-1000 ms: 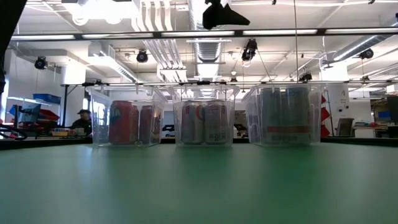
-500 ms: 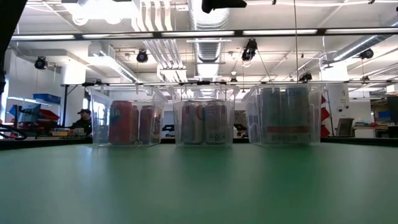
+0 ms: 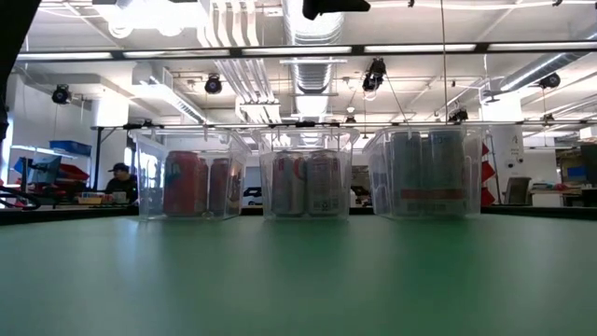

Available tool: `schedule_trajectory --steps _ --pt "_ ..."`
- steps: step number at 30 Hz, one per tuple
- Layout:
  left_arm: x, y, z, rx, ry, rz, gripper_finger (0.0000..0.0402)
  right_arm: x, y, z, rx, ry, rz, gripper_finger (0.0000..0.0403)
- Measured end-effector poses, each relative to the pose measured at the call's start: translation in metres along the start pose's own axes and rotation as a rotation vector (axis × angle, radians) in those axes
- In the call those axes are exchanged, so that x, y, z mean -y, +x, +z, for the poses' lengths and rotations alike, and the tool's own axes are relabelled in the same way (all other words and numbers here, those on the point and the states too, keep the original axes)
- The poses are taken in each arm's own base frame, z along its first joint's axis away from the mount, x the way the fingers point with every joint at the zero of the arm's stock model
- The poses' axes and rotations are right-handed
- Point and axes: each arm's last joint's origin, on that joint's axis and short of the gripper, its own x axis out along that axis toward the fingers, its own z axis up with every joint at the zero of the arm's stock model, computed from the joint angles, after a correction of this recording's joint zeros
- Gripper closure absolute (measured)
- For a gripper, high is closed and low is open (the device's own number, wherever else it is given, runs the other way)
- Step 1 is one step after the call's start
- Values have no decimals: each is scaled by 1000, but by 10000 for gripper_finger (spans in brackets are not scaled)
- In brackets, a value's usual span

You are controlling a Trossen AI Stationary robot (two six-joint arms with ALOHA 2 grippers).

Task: Sort soda cans
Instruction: Put the orange soda can into the left transparent bin

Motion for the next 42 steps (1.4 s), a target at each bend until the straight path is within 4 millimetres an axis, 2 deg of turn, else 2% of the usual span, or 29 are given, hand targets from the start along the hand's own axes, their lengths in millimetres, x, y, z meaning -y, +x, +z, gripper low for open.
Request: schedule_trajectory --steps 8,24,32,39,42 --pt "0 1 0 -2 0 0 36 -3 -1 7 30 9 52 207" --pt "-1 1 -5 -38 -4 32 36 0 -4 32 144 -33 40 202" --pt "3 4 -23 -173 20 -1 36 -3 -6 44 208 -56 93 197" --pt "16 15 -56 -307 109 -101 36 -4 -9 55 281 -74 113 197" --pt "21 23 -67 -306 109 -141 36 -3 -8 60 287 -78 97 197"
